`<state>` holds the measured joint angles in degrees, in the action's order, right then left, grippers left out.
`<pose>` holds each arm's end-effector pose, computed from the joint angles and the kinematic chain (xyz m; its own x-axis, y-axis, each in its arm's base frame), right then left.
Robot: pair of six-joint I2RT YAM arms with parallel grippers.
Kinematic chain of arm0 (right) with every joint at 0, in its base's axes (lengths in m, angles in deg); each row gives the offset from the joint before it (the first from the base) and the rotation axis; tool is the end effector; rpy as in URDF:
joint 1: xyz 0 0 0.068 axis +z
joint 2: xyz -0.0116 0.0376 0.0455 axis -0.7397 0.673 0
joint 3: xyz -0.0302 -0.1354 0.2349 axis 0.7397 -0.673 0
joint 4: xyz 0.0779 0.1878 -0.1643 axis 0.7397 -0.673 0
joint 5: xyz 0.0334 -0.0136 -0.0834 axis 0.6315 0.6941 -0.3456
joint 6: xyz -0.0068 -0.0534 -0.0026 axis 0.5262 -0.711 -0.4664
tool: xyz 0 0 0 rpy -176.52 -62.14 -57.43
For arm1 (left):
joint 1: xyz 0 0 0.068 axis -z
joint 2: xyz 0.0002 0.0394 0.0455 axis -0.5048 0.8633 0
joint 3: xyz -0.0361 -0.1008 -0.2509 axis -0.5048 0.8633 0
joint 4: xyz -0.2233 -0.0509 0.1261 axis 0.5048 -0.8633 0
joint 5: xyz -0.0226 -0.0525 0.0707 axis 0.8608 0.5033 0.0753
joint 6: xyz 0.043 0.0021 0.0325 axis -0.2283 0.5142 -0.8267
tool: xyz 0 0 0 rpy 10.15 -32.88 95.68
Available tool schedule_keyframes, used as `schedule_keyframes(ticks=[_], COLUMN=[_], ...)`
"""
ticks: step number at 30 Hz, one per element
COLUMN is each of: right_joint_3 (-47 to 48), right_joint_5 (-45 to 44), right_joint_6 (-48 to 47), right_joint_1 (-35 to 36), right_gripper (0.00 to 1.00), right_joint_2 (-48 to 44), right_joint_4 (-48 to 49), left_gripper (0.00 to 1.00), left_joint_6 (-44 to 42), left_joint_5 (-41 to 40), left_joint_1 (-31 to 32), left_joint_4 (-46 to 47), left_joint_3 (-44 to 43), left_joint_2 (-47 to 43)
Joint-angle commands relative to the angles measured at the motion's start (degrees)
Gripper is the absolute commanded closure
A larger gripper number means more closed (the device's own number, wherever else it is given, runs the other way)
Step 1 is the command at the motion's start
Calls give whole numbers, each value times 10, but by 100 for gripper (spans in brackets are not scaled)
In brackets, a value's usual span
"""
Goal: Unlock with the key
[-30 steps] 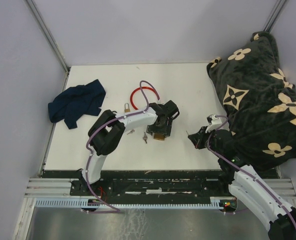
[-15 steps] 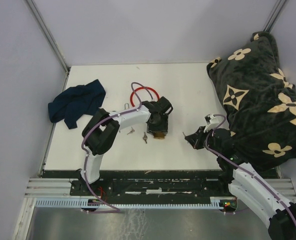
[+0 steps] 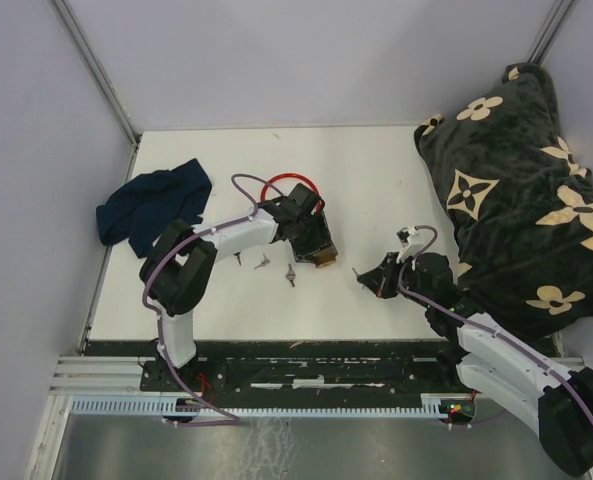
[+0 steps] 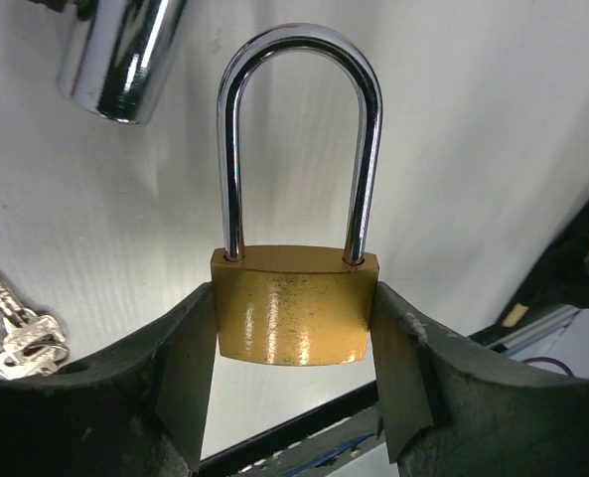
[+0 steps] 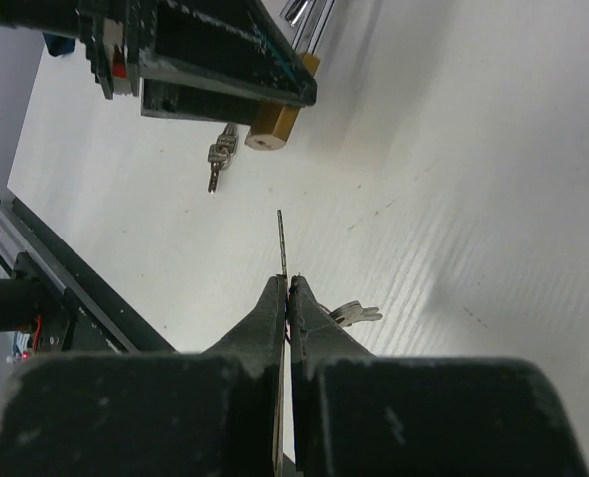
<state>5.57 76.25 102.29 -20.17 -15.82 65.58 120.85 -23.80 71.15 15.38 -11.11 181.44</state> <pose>0.1529 0.0908 0.1808 -0.6832 0.2980 -0.6667 -0.3226 0.6959 0.6416 0.2973 -0.2653 0.1797 -0.9617 -0.2187 -0.1653 -0.1133 0.8661 -0.4868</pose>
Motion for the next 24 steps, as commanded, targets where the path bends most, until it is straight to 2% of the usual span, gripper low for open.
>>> schedule_keyframes(ticks=[1,13,24], right_joint_3=[30,50,78], right_joint_5=[-21,-91,-95], right_joint_6=[16,44,56], right_joint_1=[25,72,87], right_gripper=[98,98,98], right_joint_2=[21,107,184], right_joint_4=[62,106,135], left_gripper=[75,80,80], left_joint_6=[68,130,147], left_joint_5=[39,61,62], left_joint_1=[-2,-1,-1], left_joint_4=[79,150,180], left_joint_3=[3,52,74], left_joint_2=[-55,-70,-80])
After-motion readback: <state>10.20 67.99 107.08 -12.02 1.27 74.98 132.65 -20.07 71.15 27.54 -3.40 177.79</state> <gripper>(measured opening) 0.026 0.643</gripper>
